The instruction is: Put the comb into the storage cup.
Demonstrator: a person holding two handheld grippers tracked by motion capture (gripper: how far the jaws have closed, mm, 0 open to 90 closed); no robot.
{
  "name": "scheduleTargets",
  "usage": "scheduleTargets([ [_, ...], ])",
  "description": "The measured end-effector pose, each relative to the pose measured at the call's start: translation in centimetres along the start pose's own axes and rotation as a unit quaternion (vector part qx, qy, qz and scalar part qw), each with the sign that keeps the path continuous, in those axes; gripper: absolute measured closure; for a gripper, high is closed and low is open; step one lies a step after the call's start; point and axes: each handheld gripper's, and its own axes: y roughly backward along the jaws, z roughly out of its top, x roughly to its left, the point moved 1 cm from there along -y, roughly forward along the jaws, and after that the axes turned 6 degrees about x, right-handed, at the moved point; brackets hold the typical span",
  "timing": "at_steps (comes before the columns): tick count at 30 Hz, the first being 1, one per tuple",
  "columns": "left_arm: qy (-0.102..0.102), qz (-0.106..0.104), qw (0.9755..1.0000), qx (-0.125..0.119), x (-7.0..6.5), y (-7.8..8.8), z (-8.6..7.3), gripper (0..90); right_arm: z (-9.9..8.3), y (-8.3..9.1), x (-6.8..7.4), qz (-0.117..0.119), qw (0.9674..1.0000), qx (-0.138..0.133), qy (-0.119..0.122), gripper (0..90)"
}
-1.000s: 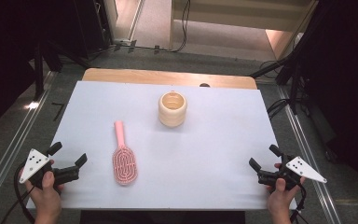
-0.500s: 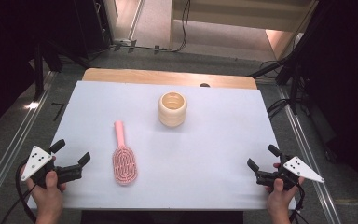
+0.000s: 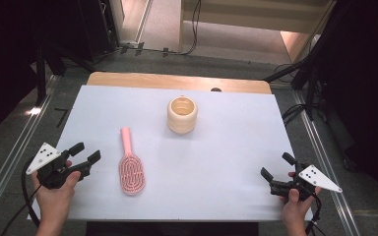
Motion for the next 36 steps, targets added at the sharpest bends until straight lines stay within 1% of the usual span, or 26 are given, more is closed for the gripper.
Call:
scheduleTargets([
  [1, -0.002, 0.001, 1.0, 0.005, 0.0, -0.2, 0.3, 40.7, 0.0, 0.0, 0.0, 0.0, 1.0, 0.001, -0.001, 0.0],
  [2, -0.01, 0.005, 0.9998, 0.014, -0.1, -0.4, 0.6, 45.2, 0.0, 0.0, 0.0, 0.0, 1.0, 0.001, 0.001, 0.0],
  [3, -0.01, 0.005, 0.9998, 0.014, -0.1, -0.4, 0.6, 50.8, 0.0, 0.0, 0.0, 0.0, 1.0, 0.003, 0.002, 0.0],
  [4, -0.021, 0.005, 0.9994, 0.026, -0.2, -0.8, 1.2, 56.1, 0.0, -0.1, 0.1, 0.0, 1.0, 0.003, 0.001, 0.0],
  [5, -0.023, 0.003, 0.9991, 0.035, -0.1, -1.0, 1.5, 60.8, 0.0, 0.0, 0.1, 0.0, 1.0, 0.004, 0.0, 0.0],
  [6, -0.027, 0.006, 0.9986, 0.045, -0.2, -1.2, 1.7, 66.9, 0.0, -0.1, 0.1, 0.001, 1.0, 0.004, -0.001, 0.0],
  [7, -0.034, 0.01, 0.9979, 0.055, -0.2, -1.5, 2.0, 69.4, 0.0, -0.1, 0.0, 0.001, 1.0, 0.002, -0.002, 0.0],
  [8, -0.037, 0.014, 0.9972, 0.064, -0.2, -1.8, 2.2, 74.3, 0.0, -0.1, 0.0, 0.0, 1.0, 0.001, -0.003, 0.0],
  [11, -0.047, 0.015, 0.9953, 0.083, -0.3, -2.6, 2.6, 86.4, 0.0, -0.1, -0.1, 0.0, 1.0, 0.0, -0.003, 0.0],
  [12, -0.048, 0.009, 0.995, 0.087, -0.3, -2.9, 2.7, 90.0, 0.0, -0.1, -0.1, -0.001, 1.0, 0.0, -0.003, 0.0],
  [16, -0.058, -0.015, 0.9927, 0.105, -0.6, -4.0, 3.1, 90.0, 0.0, -0.1, 0.0, -0.001, 1.0, 0.001, -0.002, 0.0],
  [19, -0.062, -0.033, 0.9902, 0.12, -0.5, -4.9, 3.4, 90.0, 0.0, -0.1, 0.0, -0.001, 1.0, 0.001, -0.002, 0.0],
  [22, -0.058, -0.048, 0.9882, 0.133, -0.3, -5.6, 3.6, 90.0, 0.0, -0.1, 0.0, -0.001, 1.0, 0.003, 0.001, 0.0],
  [24, -0.055, -0.054, 0.9871, 0.14, -0.3, -6.0, 3.7, 90.0, 0.0, -0.1, 0.1, -0.002, 1.0, 0.004, 0.0, 0.0],
  [25, -0.056, -0.058, 0.9861, 0.146, -0.3, -6.2, 3.7, 90.0, 0.0, -0.1, 0.1, -0.003, 1.0, 0.004, 0.0, 0.0],
  [27, -0.052, -0.057, 0.9857, 0.15, -0.3, -6.6, 3.8, 90.0, 0.0, -0.1, 0.1, -0.004, 1.0, 0.004, 0.0, 0.0],
  [29, -0.038, -0.06, 0.9846, 0.16, -0.2, -6.9, 3.9, 90.0, 0.0, -0.1, 0.0, -0.004, 1.0, 0.003, -0.002, 0.0],
  [30, -0.038, -0.06, 0.9846, 0.16, -0.2, -6.9, 3.9, 90.0, 0.0, -0.1, 0.0, -0.004, 1.0, 0.003, -0.002, 0.0],
  [31, -0.031, -0.06, 0.9832, 0.17, 0.0, -7.3, 4.1, 90.0, 0.0, -0.1, 0.0, -0.004, 1.0, 0.002, -0.001, 0.0],
  [32, -0.028, -0.059, 0.9825, 0.175, 0.1, -7.5, 4.2, 90.0, 0.0, -0.1, 0.0, -0.004, 1.0, 0.002, -0.001, 0.0],
  [33, -0.027, -0.056, 0.9818, 0.179, 0.2, -7.6, 4.2, 90.0, 0.0, -0.1, 0.0, -0.005, 1.0, 0.002, 0.0, 0.0],
  [36, -0.027, -0.056, 0.9792, 0.193, 0.4, -8.2, 4.4, 90.0, 0.0, -0.1, 0.1, -0.004, 1.0, 0.004, 0.0, 0.0],
])
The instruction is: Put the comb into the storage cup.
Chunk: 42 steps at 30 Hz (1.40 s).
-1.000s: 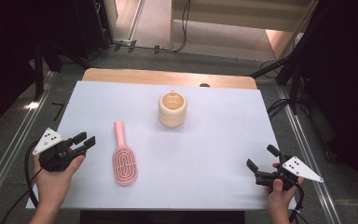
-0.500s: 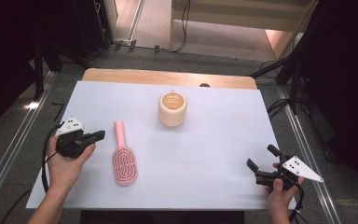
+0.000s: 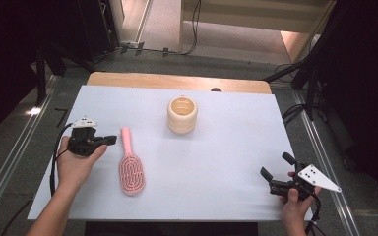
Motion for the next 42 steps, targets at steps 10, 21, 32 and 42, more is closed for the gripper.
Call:
scheduleTargets([
  [10, 0.016, 0.017, 0.9994, 0.026, 1.2, -1.7, 0.3, 90.0, 0.0, 0.0, 0.0, -0.003, 1.0, 0.0, 0.0, 0.0],
  [21, 0.016, 0.039, 0.9977, 0.054, 1.8, -2.9, 1.0, 90.0, 0.0, 0.0, 0.0, -0.002, 1.0, 0.001, 0.001, 0.0],
  [32, 0.022, 0.045, 0.996, 0.074, 2.4, -4.9, 1.1, 90.0, 0.0, -0.1, 0.0, -0.005, 1.0, 0.002, -0.003, 0.0],
  [42, 0.023, 0.045, 0.9955, 0.08, 2.4, -6.0, 1.1, 90.0, 0.0, -0.1, 0.0, -0.005, 1.0, 0.002, -0.004, 0.0],
])
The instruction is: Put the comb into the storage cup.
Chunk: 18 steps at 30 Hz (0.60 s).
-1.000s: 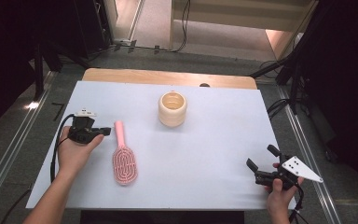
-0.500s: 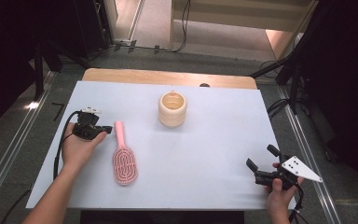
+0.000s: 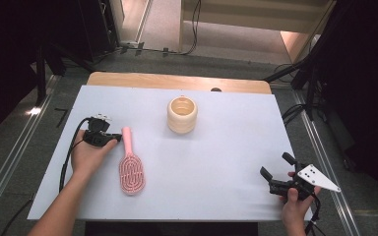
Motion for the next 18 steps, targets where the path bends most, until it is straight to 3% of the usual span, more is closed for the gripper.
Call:
scheduleTargets([
  [6, 0.0, -0.009, 1.0, -0.003, -0.4, -0.4, 0.2, 90.0, 0.0, 0.0, 0.0, 0.0, 1.0, 0.0, 0.0, 0.0],
  [18, -0.022, -0.023, 0.9995, -0.003, -2.2, -1.0, 1.7, 90.0, 0.0, 0.0, 0.0, 0.0, 1.0, 0.0, 0.0, 0.0],
])
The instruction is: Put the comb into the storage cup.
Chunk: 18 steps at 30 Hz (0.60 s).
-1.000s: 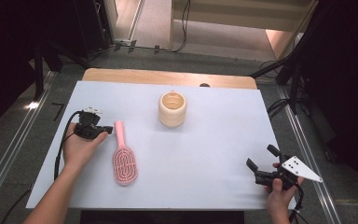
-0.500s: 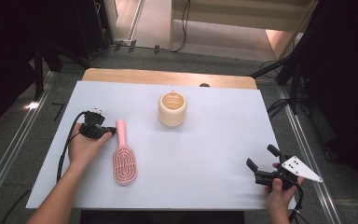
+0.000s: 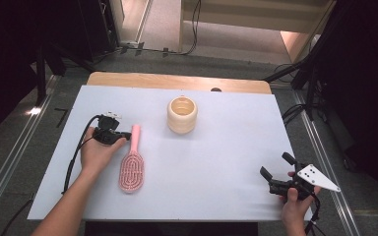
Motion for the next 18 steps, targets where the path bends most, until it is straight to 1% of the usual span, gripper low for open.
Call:
scheduleTargets([
  [6, -0.008, -0.005, 1.0, 0.003, -0.8, -0.4, 0.5, 90.0, 0.0, 0.0, 0.0, 0.001, 1.0, 0.0, 0.0, 0.0],
  [7, -0.014, -0.005, 0.9999, 0.006, -1.1, -0.6, 0.7, 90.0, 0.0, 0.0, 0.0, 0.0, 1.0, -0.001, 0.0, 0.0],
  [8, -0.014, -0.005, 0.9999, 0.006, -1.1, -0.6, 0.7, 90.0, 0.0, 0.0, 0.0, 0.0, 1.0, -0.001, 0.0, 0.0],
  [9, -0.018, -0.007, 0.9998, 0.006, -1.4, -0.7, 0.9, 90.0, 0.0, 0.0, 0.0, 0.002, 1.0, 0.0, -0.001, 0.0],
  [13, -0.028, -0.013, 0.9995, 0.008, -2.0, -0.9, 1.2, 90.0, 0.0, 0.0, 0.0, 0.001, 1.0, 0.0, -0.001, 0.0],
  [18, -0.031, -0.016, 0.9994, 0.008, -2.5, -1.2, 1.4, 90.0, 0.0, 0.0, 0.0, 0.001, 1.0, 0.0, -0.001, 0.0],
])
